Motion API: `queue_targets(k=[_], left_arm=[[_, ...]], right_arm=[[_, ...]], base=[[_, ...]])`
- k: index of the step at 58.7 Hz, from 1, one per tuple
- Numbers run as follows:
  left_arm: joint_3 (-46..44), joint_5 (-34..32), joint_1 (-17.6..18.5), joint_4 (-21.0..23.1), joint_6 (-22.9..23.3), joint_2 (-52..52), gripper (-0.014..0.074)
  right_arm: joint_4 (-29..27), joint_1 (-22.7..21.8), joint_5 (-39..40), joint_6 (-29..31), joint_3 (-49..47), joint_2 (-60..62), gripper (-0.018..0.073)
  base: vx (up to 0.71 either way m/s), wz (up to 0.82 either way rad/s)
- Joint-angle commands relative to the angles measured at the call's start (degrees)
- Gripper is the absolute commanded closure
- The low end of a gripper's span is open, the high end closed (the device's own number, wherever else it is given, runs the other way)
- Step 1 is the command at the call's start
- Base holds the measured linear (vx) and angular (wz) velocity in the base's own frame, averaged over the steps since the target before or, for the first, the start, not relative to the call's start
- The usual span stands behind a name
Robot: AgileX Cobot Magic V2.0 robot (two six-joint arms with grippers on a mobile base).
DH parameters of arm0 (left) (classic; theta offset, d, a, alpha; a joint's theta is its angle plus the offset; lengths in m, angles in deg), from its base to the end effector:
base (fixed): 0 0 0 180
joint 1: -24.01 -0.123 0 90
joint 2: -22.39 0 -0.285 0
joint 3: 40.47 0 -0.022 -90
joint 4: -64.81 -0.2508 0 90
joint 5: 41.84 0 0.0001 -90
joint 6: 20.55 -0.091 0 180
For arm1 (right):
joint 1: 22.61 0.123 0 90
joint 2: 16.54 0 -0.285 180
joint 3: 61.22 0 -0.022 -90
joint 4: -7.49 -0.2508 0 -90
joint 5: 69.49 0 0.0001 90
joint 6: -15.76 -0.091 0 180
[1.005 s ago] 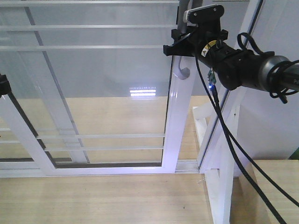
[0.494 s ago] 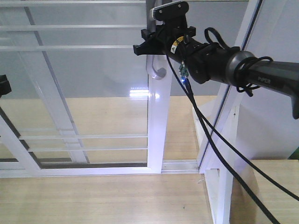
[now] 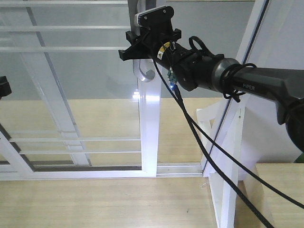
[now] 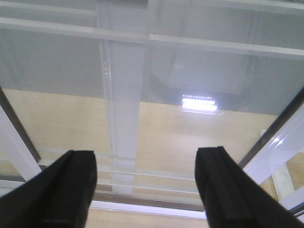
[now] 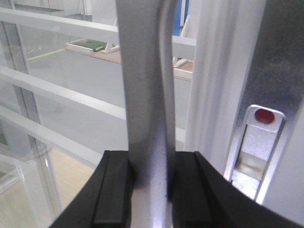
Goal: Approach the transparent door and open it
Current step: 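Grip the handle with the right gripper and slide the door away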
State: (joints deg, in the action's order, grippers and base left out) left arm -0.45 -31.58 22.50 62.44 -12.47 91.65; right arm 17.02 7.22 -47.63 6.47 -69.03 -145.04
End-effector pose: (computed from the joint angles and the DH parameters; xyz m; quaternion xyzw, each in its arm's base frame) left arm 0.2221 0.0065 0.2825 -0.0565 0.8621 -0.0154 0.5033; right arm 0.4258 0.2506 0.2225 -0.2123 0.7307 0.1919 0.6198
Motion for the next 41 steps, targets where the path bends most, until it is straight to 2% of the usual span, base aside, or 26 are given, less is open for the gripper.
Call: queue_targets(k=[1, 10, 20, 27, 35, 41], left_arm=[[-2.05, -4.40, -0.11, 0.34, 0.39, -0.79, 0.0037], [-2.05, -4.28, -0.11, 0.34, 0.39, -0.79, 0.0037], [-2.05, -3.98, -0.11, 0.28, 0.39, -0.79, 0.0037], [-2.05, -3.92, -0.11, 0.28, 0.39, -0.79, 0.0037], [-2.05, -3.80, -0.11, 0.25, 0.34, -0.79, 0.0037], [-2.05, -3.61, -0.11, 0.22, 0.34, -0.79, 0.0037]], right_arm=[[-2.40, 0.62, 0.69, -2.33, -0.47, 4.52, 0.0531], [-2.06, 1.61, 0.95, -2.28, -0.47, 4.52, 0.0405], [-2.57, 2.11, 0.95, -2.54, -0.47, 4.52, 0.0116], [-2.48, 2.11, 0.22, -4.93, -0.47, 4.52, -0.0022], [-2.13, 2.03, -1.18, -4.63, -0.47, 5.91, -0.0076], [-2.85, 1.77, -3.13, -1.07, -0.47, 7.99, -0.0074]], base=[[0.00, 0.00], [0.00, 0.00], [0.00, 0.00], [0.00, 0.00], [0.00, 0.00], [0.00, 0.00]])
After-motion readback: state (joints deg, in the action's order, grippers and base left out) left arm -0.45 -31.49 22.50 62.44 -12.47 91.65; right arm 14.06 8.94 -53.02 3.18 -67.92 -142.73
